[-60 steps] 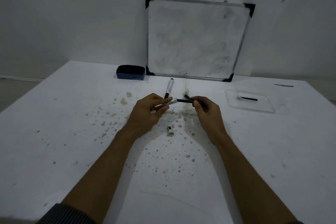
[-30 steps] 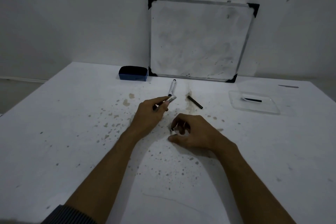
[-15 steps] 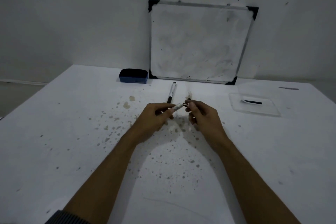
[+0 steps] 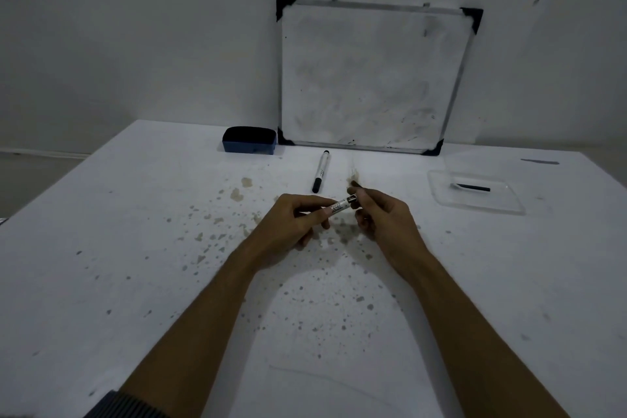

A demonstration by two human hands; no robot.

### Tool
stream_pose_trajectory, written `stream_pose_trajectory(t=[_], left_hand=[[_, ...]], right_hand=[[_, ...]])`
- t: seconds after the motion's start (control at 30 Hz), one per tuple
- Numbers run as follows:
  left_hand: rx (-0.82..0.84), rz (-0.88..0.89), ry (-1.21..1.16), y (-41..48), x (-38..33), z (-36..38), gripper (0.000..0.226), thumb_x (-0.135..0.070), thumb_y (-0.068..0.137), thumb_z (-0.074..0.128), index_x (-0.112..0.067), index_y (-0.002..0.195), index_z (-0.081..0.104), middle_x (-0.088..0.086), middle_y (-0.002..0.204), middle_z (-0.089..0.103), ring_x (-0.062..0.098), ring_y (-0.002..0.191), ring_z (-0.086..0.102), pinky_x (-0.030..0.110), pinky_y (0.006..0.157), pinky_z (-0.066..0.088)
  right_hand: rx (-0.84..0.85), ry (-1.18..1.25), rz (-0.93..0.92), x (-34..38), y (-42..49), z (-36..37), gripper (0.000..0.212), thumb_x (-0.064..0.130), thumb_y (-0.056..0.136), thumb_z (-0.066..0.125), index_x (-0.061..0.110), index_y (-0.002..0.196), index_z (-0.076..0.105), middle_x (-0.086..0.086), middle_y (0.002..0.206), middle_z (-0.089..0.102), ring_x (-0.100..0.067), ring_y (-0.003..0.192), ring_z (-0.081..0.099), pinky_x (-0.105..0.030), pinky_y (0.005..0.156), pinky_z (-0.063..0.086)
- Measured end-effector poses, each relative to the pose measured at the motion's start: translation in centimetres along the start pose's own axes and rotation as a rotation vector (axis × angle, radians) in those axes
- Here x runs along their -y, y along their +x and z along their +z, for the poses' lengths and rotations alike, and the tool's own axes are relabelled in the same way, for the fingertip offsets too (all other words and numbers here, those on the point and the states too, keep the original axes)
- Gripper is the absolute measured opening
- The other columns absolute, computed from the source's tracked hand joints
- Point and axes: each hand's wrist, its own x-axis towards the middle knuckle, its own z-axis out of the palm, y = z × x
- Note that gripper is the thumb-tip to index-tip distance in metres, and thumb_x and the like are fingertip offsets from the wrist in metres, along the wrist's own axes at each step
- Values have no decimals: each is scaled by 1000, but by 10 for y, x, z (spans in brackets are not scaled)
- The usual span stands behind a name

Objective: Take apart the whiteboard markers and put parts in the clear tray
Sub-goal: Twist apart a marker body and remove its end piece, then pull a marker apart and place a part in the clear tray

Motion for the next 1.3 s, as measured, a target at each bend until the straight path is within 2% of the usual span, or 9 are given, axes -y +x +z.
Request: stream_pose_trajectory(t=[0.13, 0.3, 0.47, 0.7, 0.93, 1.0, 1.07, 1.17, 1.3], left_hand=[[-5, 23, 33, 0, 2, 1, 25, -26, 100, 65, -25, 122, 75, 7, 85, 76, 25, 50, 51, 29, 42, 42], [-46, 51, 80, 1, 7, 3, 26, -25, 102, 61, -24, 125, 73, 5, 84, 73, 13, 51, 51, 28, 46, 43], [-22, 42, 80, 0, 10, 1, 29, -29, 104, 58, -19, 127, 72, -3, 76, 66, 6, 54, 49, 22, 50, 41], [26, 2, 18, -2, 5, -1, 30, -29, 104, 57, -16, 126, 72, -4, 71, 60, 8, 51, 44, 23, 44, 37], [47, -10, 83, -3, -8, 3, 30, -33, 107, 51, -19, 100, 76, -6, 64, 61, 14, 55, 51, 26, 52, 43], [17, 3, 252, -3, -14, 2, 29, -33, 109, 45, -25, 117, 72, -11, 81, 67, 9, 73, 63, 20, 64, 50], [-42, 41, 466, -1, -18, -3, 34, -31, 109, 43, -24, 137, 61, -7, 110, 63, 11, 96, 62, 14, 76, 47], [-72, 28, 550, -4, -20, -15, 39, -31, 106, 52, -23, 143, 56, -5, 121, 61, 5, 95, 58, 8, 75, 42], [-177, -7, 579, -10, -20, -28, 39, -31, 100, 63, -17, 137, 64, 2, 121, 73, 9, 93, 65, 19, 80, 50]], right_hand=[[-3, -54, -38, 1, -3, -1, 24, 34, 98, 65, 21, 114, 77, 2, 76, 66, -17, 68, 50, -23, 56, 42], [-2, -213, -160, -1, -4, 0, 25, 33, 97, 67, 27, 120, 76, 6, 68, 62, -6, 56, 50, -20, 57, 46], [28, -209, -188, 1, -7, -3, 24, 30, 99, 63, 25, 119, 75, 7, 67, 63, -5, 61, 55, -20, 61, 47], [46, -215, -216, 1, -7, 2, 23, 25, 99, 64, 16, 117, 76, 5, 77, 73, -6, 72, 69, -19, 71, 55], [87, -182, -148, 1, -1, 3, 21, 27, 103, 56, 20, 115, 72, -1, 94, 76, -12, 87, 74, -24, 82, 59], [59, -175, -156, 4, 4, 8, 20, 25, 105, 52, 21, 113, 70, -1, 95, 74, -9, 85, 72, -24, 80, 59], [18, -203, -180, 9, 13, 14, 23, 25, 106, 50, 18, 114, 70, 0, 94, 73, -6, 82, 70, -24, 78, 59], [-19, -220, -176, 13, 29, 27, 24, 26, 105, 52, 14, 112, 71, -2, 92, 74, -11, 80, 69, -31, 81, 60], [-40, -274, -171, 16, 44, 49, 28, 30, 105, 51, 14, 114, 73, -4, 89, 75, -13, 79, 70, -30, 78, 59]])
